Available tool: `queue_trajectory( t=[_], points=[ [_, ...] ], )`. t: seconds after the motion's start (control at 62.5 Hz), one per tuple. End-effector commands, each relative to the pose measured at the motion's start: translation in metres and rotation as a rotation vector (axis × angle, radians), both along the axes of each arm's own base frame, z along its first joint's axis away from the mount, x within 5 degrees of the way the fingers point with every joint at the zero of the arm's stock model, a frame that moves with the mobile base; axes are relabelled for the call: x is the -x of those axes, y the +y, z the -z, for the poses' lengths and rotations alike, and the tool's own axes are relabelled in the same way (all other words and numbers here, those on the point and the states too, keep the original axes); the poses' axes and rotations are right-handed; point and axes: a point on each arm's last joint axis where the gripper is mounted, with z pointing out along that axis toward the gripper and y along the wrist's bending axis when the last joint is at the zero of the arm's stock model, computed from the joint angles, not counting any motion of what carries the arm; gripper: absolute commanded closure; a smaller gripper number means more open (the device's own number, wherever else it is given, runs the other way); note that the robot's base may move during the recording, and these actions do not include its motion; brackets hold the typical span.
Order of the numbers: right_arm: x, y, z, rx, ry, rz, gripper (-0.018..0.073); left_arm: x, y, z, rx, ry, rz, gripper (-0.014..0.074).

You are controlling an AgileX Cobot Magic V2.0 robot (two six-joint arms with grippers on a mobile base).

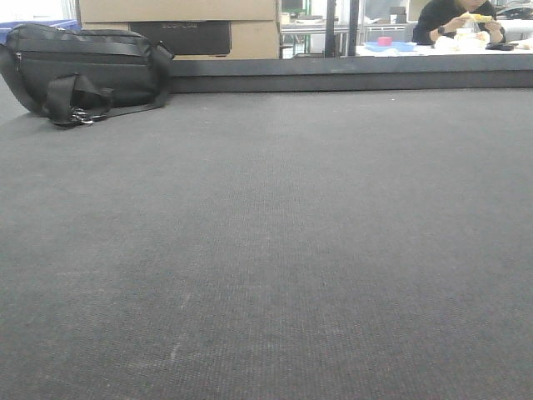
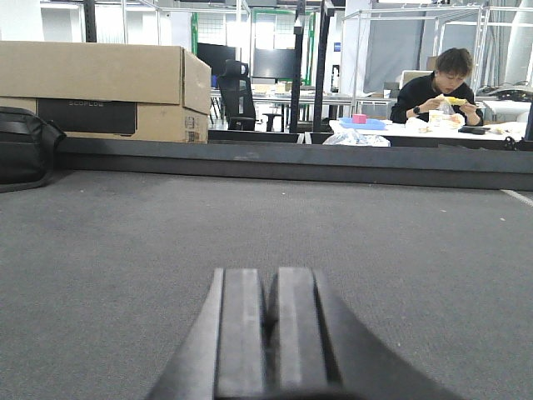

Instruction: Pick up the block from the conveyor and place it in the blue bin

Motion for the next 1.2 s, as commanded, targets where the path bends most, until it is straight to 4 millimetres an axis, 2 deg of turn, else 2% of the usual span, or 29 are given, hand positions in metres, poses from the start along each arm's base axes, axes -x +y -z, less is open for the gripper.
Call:
queue_trajectory(
  t=[0.0, 0.815, 1.023, 1.183],
  points=[
    [-0.0001, 0.0, -0.0013, 0.006, -0.013, 0.001, 0.0721, 0.0007, 0.0, -0.0024, 0.006, -0.024, -0.001, 0.0707],
    [0.0, -0.0001, -0.0022, 0.006, -0.023, 0.001, 0.0721, 0.0007, 0.0, -0.0024, 0.0, -0.024, -0.001, 0.0707],
    [0.0008, -0.0003, -0.0071, 0.0, -0.078, 0.003, 0.0721, 0.0012, -0.0004, -0.0071, 0.001, -0.076, 0.004, 0.0707],
    [0.0004, -0.0002, -0.0049, 0.0, -0.053, 0.002, 0.0721, 0.0017, -0.0001, -0.0099, 0.045, -0.073, 0.005, 0.0707]
  ],
)
